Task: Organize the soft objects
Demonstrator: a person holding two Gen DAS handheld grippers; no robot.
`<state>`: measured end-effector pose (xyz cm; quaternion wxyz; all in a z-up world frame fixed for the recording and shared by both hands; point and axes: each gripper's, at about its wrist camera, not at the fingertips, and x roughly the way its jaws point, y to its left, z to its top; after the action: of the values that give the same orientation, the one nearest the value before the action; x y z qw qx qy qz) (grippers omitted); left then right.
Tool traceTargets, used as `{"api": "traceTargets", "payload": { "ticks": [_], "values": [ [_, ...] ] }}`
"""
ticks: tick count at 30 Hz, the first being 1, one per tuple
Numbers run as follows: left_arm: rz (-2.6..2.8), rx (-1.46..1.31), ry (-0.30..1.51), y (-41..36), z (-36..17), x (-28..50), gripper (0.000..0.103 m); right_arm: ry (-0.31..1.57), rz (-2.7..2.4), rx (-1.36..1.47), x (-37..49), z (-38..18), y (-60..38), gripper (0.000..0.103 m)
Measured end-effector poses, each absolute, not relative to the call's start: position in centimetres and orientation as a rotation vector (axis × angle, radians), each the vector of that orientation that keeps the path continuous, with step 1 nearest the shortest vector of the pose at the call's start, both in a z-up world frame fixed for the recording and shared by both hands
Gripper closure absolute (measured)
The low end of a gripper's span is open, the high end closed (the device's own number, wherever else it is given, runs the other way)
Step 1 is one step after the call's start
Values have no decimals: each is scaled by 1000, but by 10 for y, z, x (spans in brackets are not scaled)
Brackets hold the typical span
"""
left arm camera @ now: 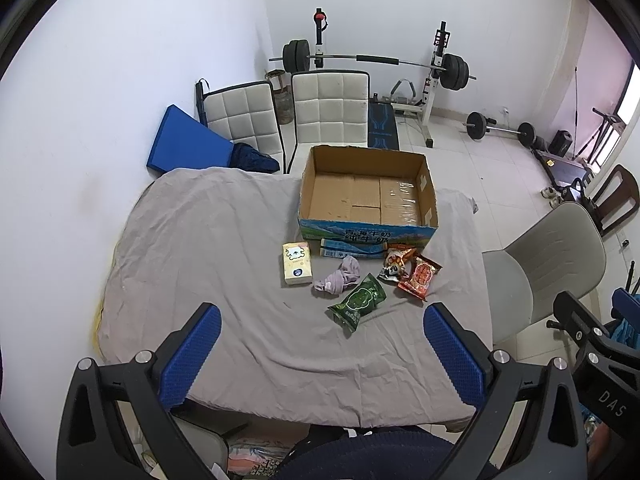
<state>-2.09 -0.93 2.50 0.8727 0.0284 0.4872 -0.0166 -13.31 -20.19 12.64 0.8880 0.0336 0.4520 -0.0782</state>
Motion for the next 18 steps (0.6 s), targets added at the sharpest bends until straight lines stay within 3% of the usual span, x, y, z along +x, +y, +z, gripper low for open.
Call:
{"api": "traceTargets", "payload": {
  "ticks": [18],
  "values": [
    [-35,58,987,-9,34,-19,0,916,-172,74,-134,128,-200,0]
  ]
}}
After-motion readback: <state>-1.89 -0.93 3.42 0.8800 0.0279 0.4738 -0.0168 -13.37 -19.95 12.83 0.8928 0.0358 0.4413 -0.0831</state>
